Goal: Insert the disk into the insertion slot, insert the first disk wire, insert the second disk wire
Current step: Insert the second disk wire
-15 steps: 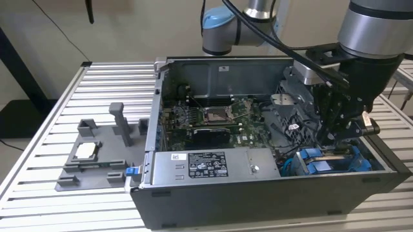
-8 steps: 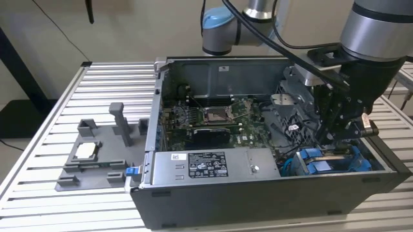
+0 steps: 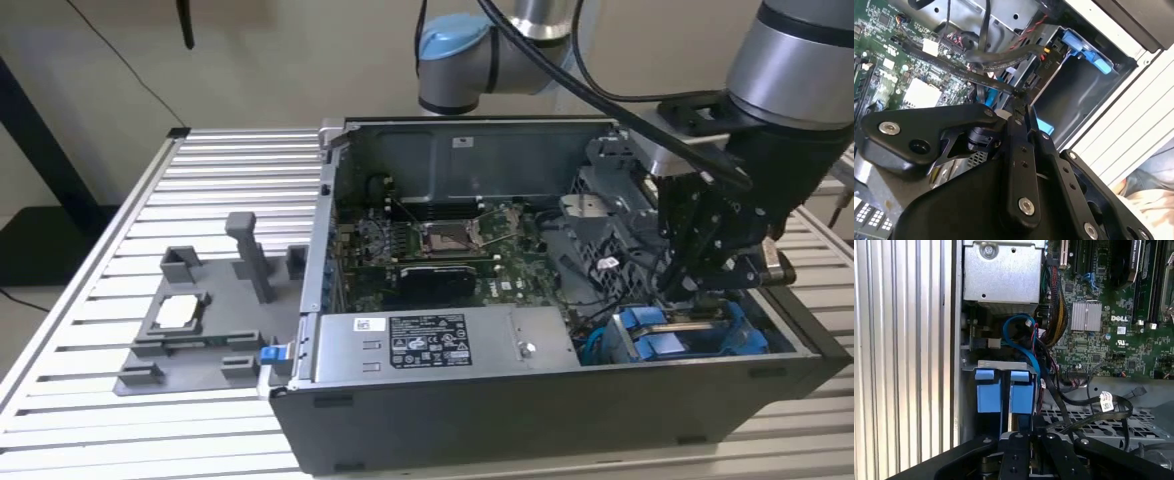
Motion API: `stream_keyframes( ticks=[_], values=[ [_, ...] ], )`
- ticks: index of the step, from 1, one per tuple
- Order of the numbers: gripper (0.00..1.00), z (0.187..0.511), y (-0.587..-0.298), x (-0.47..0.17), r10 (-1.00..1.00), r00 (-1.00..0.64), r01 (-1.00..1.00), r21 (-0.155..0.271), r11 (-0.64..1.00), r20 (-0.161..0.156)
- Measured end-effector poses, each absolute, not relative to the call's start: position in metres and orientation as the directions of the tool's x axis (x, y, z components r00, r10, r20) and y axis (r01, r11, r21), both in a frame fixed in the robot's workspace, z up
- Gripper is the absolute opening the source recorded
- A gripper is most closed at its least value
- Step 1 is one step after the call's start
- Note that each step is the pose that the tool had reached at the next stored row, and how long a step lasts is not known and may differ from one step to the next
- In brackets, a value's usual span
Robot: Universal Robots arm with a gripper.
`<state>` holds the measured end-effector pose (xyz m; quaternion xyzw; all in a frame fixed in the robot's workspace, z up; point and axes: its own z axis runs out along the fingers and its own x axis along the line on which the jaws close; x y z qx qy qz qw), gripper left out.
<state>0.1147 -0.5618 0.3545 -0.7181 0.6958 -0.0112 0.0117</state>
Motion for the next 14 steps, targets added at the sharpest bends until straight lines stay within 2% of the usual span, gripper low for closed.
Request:
stream_keyframes(
  ticks=[14],
  values=[
    [0.16,0.3506,-0.5647,0.1235,-1.0,0.021,-1.0,-0.023,-0.021,-0.002]
  ],
)
